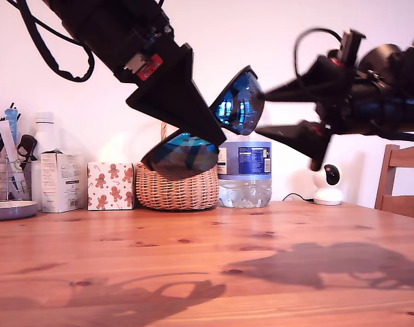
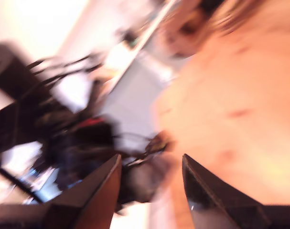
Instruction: Pick up the sunglasses and close them, then place them back on the table
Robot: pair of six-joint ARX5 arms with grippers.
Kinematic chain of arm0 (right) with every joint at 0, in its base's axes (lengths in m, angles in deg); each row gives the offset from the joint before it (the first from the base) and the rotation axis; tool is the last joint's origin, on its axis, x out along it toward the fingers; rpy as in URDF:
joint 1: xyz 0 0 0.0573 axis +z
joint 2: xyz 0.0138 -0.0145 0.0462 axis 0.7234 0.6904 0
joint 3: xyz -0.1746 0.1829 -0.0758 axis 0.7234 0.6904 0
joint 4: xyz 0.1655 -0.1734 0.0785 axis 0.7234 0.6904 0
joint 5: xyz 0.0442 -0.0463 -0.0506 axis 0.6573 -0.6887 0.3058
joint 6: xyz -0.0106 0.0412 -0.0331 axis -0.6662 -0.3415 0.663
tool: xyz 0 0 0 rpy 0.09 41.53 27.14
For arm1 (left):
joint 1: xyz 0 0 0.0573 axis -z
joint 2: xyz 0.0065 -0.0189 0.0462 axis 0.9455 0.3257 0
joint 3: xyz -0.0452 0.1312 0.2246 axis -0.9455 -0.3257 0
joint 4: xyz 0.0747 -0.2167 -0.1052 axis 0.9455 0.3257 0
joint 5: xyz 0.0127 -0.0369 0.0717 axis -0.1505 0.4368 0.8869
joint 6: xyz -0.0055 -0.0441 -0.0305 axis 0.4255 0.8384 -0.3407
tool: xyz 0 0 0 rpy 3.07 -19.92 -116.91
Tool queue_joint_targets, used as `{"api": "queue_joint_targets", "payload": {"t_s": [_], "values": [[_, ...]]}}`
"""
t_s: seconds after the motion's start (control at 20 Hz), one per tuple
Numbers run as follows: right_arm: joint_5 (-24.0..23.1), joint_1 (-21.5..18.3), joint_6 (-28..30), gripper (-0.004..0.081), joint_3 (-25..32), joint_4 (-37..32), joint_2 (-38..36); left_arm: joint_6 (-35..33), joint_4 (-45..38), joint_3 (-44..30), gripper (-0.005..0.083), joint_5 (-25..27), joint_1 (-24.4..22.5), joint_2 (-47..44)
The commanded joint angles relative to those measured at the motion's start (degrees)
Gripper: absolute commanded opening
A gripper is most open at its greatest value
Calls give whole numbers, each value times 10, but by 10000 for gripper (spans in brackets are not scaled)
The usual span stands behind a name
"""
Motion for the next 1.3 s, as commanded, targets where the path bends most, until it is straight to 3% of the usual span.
{"api": "queue_joint_targets", "payload": {"t_s": [0.0, 0.1, 0.15, 0.3, 0.7, 1.0, 1.25], "values": [[-27, 3, 15, 351, 2, -2, 0, -15, -5, -6, -20, -2, 12, 2], [-58, 9, 25, 340, 2, -7, 0, -41, -4, -6, -20, 5, 29, 2], [-80, 17, 37, 286, 2, -8, 0, -45, -5, -6, -20, 10, 39, 2], [-109, 38, 58, -21, 2, -10, 0, -45, -11, -6, -20, 9, 49, 2], [-12, 92, 93, -10, 2, -10, 0, -44, -34, -6, -20, 7, 55, 2], [97, 106, 107, -10, 2, 20, 0, -44, -35, -6, -20, 8, 56, 2], [102, 105, 136, -10, 2, 67, 0, -44, -34, -6, -20, 9, 54, 2]]}}
